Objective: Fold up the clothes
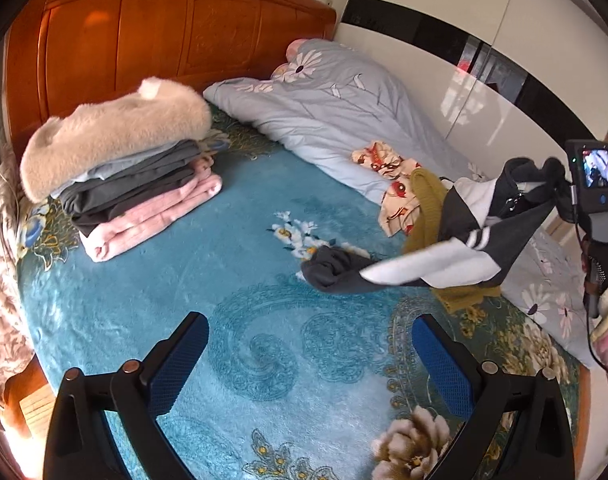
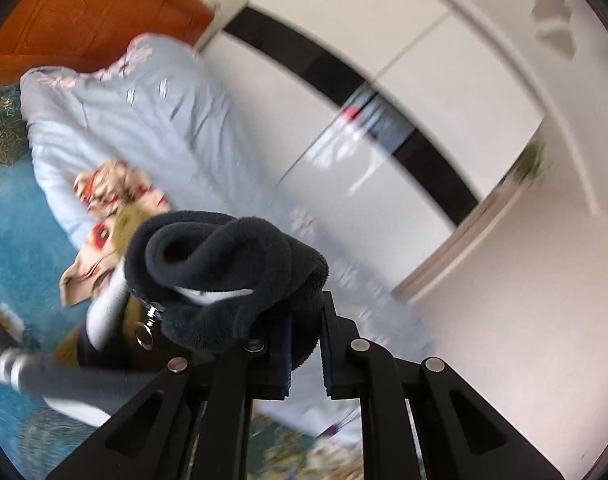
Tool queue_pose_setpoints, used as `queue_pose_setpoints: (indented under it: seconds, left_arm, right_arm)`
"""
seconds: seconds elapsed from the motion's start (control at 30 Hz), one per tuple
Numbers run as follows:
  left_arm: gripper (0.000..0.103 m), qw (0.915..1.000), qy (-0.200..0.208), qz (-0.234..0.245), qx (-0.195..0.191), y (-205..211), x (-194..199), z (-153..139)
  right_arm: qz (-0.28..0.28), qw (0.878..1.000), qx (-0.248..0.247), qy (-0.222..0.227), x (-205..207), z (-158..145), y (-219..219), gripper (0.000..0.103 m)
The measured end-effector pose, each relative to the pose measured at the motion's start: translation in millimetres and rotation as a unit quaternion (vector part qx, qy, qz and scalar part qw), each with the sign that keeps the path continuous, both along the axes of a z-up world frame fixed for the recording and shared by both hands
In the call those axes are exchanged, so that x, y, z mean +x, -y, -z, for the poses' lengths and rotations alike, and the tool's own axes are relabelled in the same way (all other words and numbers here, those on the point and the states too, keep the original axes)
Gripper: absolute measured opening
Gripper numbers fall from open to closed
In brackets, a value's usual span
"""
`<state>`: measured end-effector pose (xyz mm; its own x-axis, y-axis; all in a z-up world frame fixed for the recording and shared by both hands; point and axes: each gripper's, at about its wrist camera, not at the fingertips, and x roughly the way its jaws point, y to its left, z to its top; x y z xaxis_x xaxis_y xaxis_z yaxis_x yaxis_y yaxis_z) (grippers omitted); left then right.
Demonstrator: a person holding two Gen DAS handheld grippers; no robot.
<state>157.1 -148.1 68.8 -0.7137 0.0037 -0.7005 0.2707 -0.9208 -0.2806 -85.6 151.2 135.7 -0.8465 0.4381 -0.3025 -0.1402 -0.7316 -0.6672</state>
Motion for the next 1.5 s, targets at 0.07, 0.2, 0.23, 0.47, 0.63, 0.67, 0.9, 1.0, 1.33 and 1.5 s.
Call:
queue_pose_setpoints:
  seconds: [0.07, 0.2, 0.23, 0.47, 0.63, 0.67, 0.9, 1.0, 1.33, 1.5]
  left_arm:
    - [0.103, 0.9999, -0.01, -0.001, 0.0, -0.5, 3.0, -5.4]
    - [0.103, 0.9995, -0.031, -0.011, 0.005, 2.8, 12.7, -15.2]
    - [0.103, 0.9993, -0.033, -0.014, 0.006, 4.2, 14.6, -17.1]
    - [0.103, 0.998, -0.056, -0.029, -0.002, 10.3, 24.6, -34.1]
    - [0.103, 0.997, -0.067, -0.037, 0.009, 9.5, 30.2, -39.5]
    - [0.103, 0.9973, -0.064, -0.035, 0.003, 7.3, 31.6, -38.1]
    - [0.103, 0.9988, -0.03, -0.039, 0.01, 3.9, 27.5, -17.9]
    - [0.103, 0.9987, -0.019, -0.043, 0.019, 3.5, 22.6, -9.4]
    - [0.103, 0.9967, 0.042, -0.066, 0.02, 7.7, 22.3, 25.4]
    - [0.103, 0.9946, 0.065, -0.078, 0.02, 9.7, 23.9, 39.6]
  right_arm:
    - [-0.021, 0.999, 0.007, -0.023, 9.2, -19.0, 4.2, 0.011]
    - [-0.066, 0.995, 0.022, -0.07, 29.1, -53.3, 24.1, 0.011]
    - [-0.082, 0.993, 0.024, -0.08, 36.8, -63.3, 30.9, 0.011]
    - [-0.151, 0.98, 0.012, -0.125, 73.3, -98.0, 59.0, 0.0]
    - [-0.186, 0.978, -0.016, -0.088, 75.1, -95.4, 67.9, 0.0]
    - [-0.193, 0.978, -0.022, -0.08, 75.4, -94.8, 69.6, 0.0]
    - [-0.25, 0.962, -0.091, 0.061, 80.5, -27.9, 74.6, 0.004]
    - [-0.275, 0.937, -0.136, 0.17, 84.3, 36.2, 72.6, 0.056]
    - [-0.255, 0.9, -0.105, 0.339, 134.8, 218.2, 83.7, 0.059]
    - [-0.238, 0.918, -0.043, 0.315, 133.0, 256.5, 92.6, 0.06]
